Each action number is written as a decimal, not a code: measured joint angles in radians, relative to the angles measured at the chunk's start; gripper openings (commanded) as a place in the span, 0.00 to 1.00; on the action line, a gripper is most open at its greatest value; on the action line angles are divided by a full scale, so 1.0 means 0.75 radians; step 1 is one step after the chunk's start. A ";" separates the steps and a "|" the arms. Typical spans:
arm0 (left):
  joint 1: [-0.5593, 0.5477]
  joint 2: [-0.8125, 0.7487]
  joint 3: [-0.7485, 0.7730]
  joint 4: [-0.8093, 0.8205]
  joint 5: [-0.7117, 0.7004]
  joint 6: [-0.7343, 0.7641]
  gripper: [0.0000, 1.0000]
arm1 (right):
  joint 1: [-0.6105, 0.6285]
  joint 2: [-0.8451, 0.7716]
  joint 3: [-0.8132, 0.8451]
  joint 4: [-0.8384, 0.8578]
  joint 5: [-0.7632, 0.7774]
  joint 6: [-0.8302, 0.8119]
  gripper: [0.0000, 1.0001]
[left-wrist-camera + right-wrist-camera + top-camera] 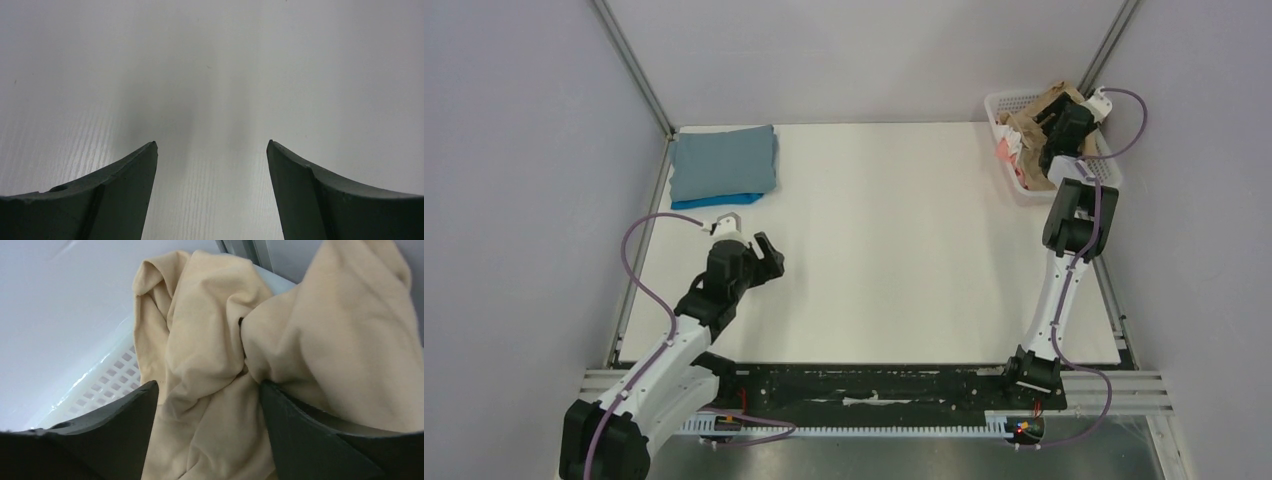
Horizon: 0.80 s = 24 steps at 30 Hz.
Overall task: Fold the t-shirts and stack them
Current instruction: Grab crumpled tshirt from bin with the right arm
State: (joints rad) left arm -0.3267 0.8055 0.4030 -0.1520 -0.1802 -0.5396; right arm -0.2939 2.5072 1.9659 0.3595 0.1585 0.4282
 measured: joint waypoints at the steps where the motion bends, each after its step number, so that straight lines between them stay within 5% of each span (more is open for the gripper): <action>1: 0.000 0.005 0.000 0.001 0.000 0.000 0.86 | 0.001 0.012 0.004 0.025 0.000 0.002 0.57; 6: 0.000 0.023 0.000 0.001 0.000 0.000 0.86 | -0.004 0.038 0.012 0.106 -0.006 0.015 0.00; 15: 0.000 0.009 0.000 -0.002 0.004 0.000 0.86 | 0.001 -0.099 -0.117 0.135 -0.027 -0.038 0.00; 24: 0.000 -0.157 0.000 -0.023 0.005 0.000 0.86 | 0.042 -0.666 -0.401 0.183 -0.051 -0.135 0.00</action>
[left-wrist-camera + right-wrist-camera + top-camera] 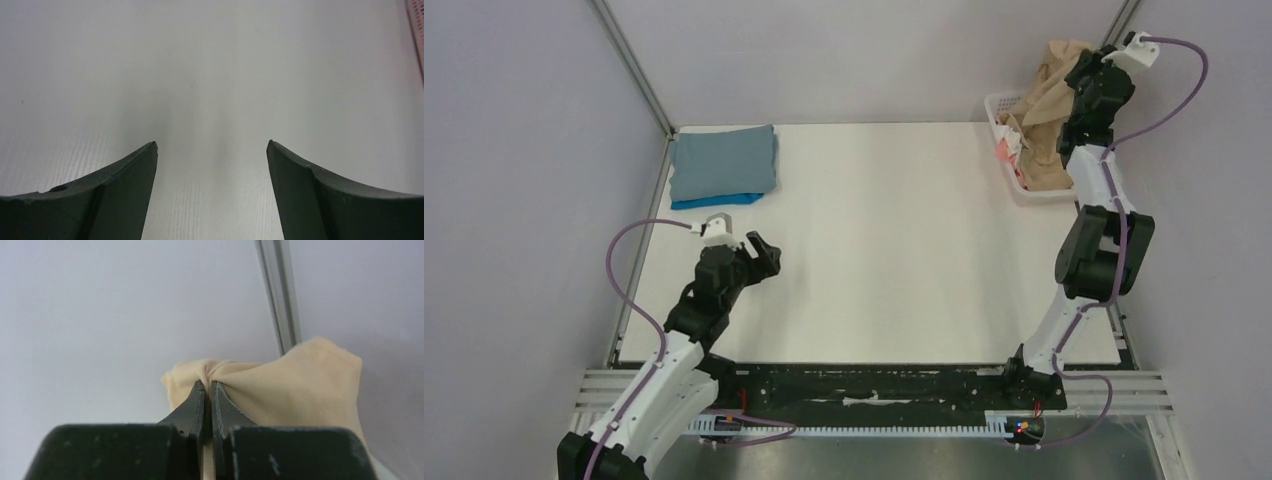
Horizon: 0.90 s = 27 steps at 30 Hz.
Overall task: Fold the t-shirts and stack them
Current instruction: Grab crumpled tshirt from bin with the right arm, then move the tshirt to the center of the board
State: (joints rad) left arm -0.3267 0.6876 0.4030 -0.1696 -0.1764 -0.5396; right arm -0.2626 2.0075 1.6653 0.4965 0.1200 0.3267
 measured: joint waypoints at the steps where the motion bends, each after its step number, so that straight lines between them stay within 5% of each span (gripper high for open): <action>1: 0.000 -0.028 -0.001 -0.004 0.002 -0.001 0.86 | 0.015 -0.072 -0.009 0.005 0.000 -0.016 0.00; 9: 0.000 -0.122 -0.001 -0.031 0.021 -0.003 0.86 | 0.114 -0.395 0.128 -0.041 -0.250 -0.039 0.00; 16: 0.000 -0.123 -0.001 -0.035 0.062 -0.028 0.86 | 0.421 -0.612 0.160 -0.149 -0.556 -0.039 0.00; 23: 0.000 -0.114 0.001 -0.068 0.107 -0.069 0.86 | 0.641 -0.626 0.198 -0.151 -0.834 0.094 0.00; 27: 0.000 -0.120 0.032 -0.137 0.109 -0.116 0.86 | 0.755 -0.662 0.036 -0.098 -0.949 0.153 0.00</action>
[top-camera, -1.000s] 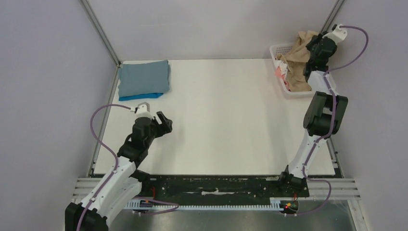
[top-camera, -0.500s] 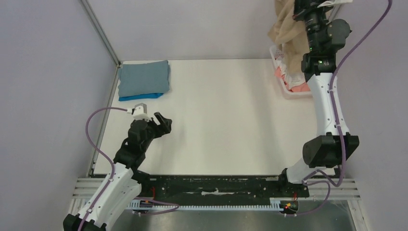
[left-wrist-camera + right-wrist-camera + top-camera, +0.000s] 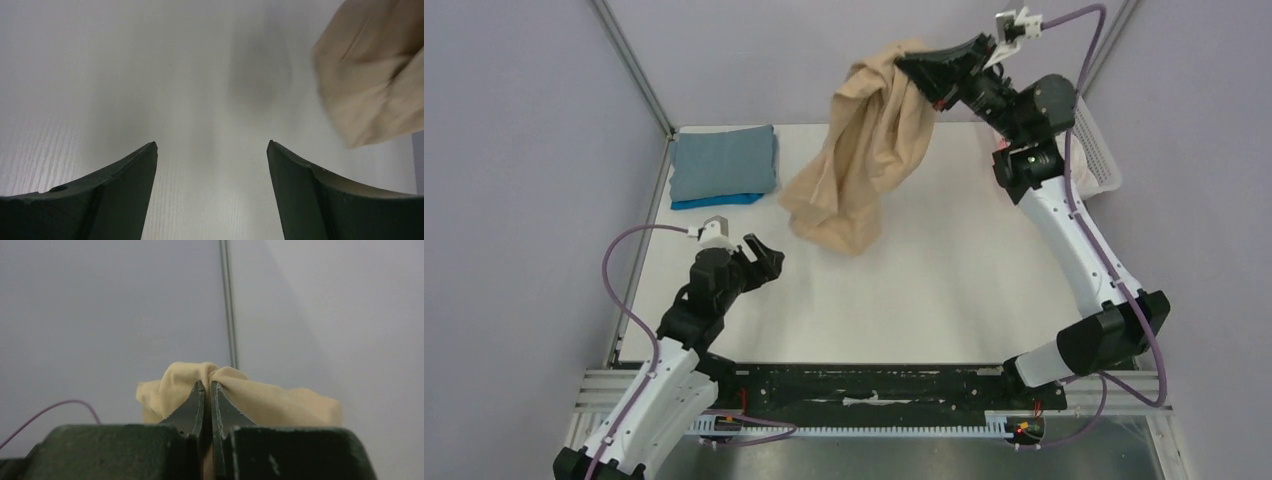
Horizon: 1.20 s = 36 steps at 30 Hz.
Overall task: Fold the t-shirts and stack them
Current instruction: Move the tshirt to the center of the board, then flatten out the tshirt
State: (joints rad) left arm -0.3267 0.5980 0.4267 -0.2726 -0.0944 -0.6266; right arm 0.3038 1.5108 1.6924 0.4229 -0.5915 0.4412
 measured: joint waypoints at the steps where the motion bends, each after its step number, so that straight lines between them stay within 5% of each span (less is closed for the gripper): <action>1: 0.000 -0.005 0.015 -0.031 -0.001 -0.015 0.86 | 0.010 -0.022 -0.069 0.020 -0.021 0.017 0.00; 7: 0.000 -0.061 0.099 -0.190 -0.001 -0.119 0.86 | 0.010 -0.214 -0.715 0.061 -0.016 0.019 0.00; 12: 0.000 -0.109 0.097 -0.282 0.000 -0.182 0.86 | -0.017 -0.313 -1.120 -0.137 0.241 -0.139 0.17; 13: 0.000 -0.108 0.091 -0.282 0.002 -0.193 0.86 | -0.024 -0.311 -1.162 -0.192 0.303 -0.174 0.26; 15: 0.000 -0.090 0.071 -0.269 0.027 -0.214 0.86 | -0.049 -0.275 -1.217 -0.315 0.425 -0.227 0.67; 18: 0.000 0.003 0.038 -0.217 0.108 -0.232 0.85 | -0.095 -0.167 -1.210 -0.469 0.561 -0.287 0.96; 23: -0.002 0.262 0.010 -0.074 0.291 -0.250 0.78 | -0.114 -0.132 -1.177 -0.695 0.838 -0.341 0.98; 27: -0.039 0.410 -0.017 0.014 0.394 -0.251 0.77 | -0.111 -0.338 -1.248 -0.728 1.027 -0.331 0.98; 36: -0.173 0.556 -0.146 0.237 0.435 -0.296 0.68 | -0.112 -0.768 -1.663 -0.647 1.104 -0.237 0.98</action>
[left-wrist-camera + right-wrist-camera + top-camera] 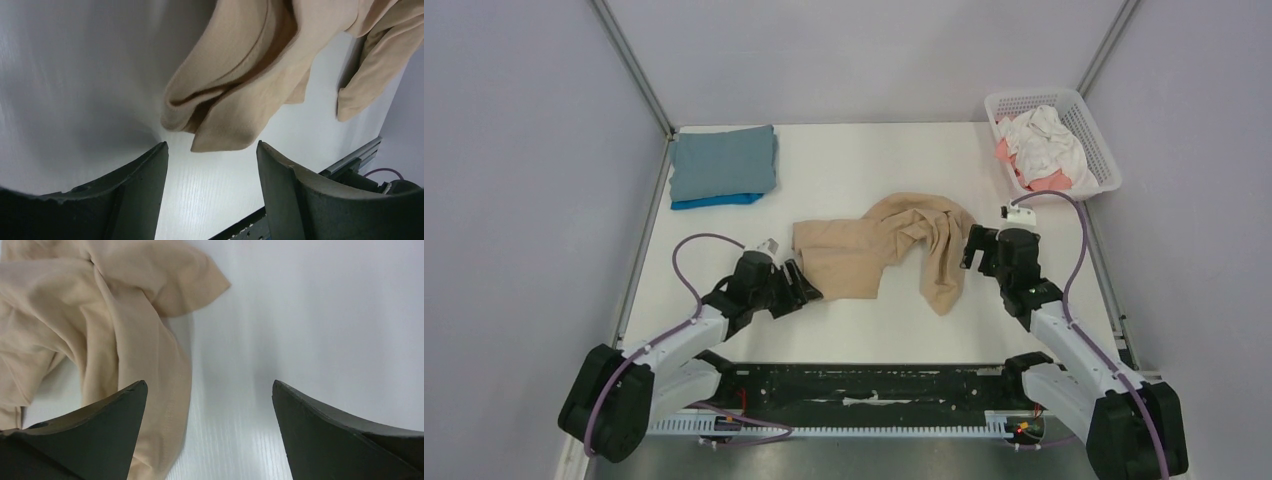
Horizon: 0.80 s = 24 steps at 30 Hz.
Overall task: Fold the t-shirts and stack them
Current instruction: Flatten out the tshirt
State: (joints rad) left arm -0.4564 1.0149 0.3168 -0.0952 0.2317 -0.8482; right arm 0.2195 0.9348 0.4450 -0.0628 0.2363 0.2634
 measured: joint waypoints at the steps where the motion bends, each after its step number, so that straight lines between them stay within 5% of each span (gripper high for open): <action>1: -0.001 0.024 0.000 0.039 -0.008 -0.003 0.66 | 0.000 -0.010 -0.028 -0.002 -0.004 0.010 0.98; 13: -0.024 0.172 -0.003 0.344 0.055 -0.086 0.54 | 0.000 -0.049 -0.058 0.023 -0.003 0.044 0.98; 24: -0.073 0.055 0.019 0.288 0.042 -0.144 0.53 | 0.000 -0.043 -0.068 0.027 -0.003 0.045 0.98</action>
State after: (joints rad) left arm -0.5114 1.0565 0.3309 0.1207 0.2630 -0.9562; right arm 0.2195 0.9024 0.3943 -0.0422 0.2340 0.2970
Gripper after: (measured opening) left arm 0.538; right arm 0.979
